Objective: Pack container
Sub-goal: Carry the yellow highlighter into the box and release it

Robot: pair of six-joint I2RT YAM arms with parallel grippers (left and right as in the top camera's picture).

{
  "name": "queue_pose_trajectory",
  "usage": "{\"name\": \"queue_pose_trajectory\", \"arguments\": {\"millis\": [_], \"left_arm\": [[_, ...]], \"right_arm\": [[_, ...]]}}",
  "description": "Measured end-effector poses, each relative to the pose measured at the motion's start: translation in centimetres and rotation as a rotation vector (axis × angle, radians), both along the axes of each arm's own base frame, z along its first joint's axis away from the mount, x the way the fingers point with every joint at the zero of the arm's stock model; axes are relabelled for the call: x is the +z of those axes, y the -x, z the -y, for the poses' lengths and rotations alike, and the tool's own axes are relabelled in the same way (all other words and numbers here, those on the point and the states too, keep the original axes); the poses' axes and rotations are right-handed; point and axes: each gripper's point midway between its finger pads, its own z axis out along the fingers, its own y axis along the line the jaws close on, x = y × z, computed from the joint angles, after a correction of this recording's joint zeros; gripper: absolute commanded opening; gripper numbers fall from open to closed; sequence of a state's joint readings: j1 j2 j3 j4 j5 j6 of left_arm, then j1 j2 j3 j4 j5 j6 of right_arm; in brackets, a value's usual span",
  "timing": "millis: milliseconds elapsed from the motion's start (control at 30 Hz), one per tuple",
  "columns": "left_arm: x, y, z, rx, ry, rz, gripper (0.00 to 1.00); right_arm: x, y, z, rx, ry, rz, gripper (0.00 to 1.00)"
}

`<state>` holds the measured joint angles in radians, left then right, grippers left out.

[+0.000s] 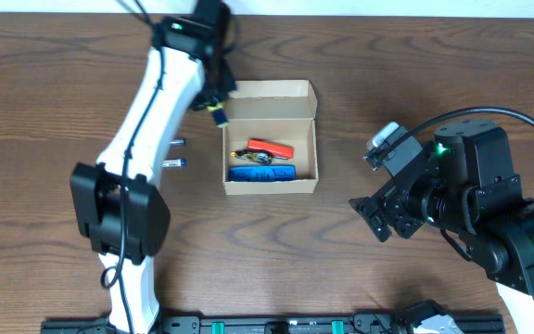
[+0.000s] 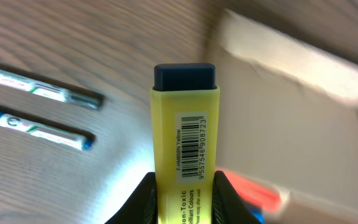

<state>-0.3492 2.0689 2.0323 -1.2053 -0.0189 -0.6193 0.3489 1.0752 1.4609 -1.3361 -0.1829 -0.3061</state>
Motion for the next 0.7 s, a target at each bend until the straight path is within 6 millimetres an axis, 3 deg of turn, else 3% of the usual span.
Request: {"name": "queue_pose_trajectory", "arguments": {"millis": [267, 600, 700], "left_arm": [[1.6, 3.5, 6.3, -0.243, 0.002, 0.015, 0.06], [-1.6, 6.6, 13.1, -0.435, 0.024, 0.023, 0.06], [-2.5, 7.8, 14.1, -0.439, 0.027, 0.003, 0.06]], "right_arm": [[0.0, 0.0, 0.0, 0.0, 0.0, 0.0, 0.99], [0.0, 0.0, 0.0, 0.0, 0.0, 0.0, 0.99], [0.0, 0.0, 0.0, 0.0, 0.0, 0.0, 0.99]]}}
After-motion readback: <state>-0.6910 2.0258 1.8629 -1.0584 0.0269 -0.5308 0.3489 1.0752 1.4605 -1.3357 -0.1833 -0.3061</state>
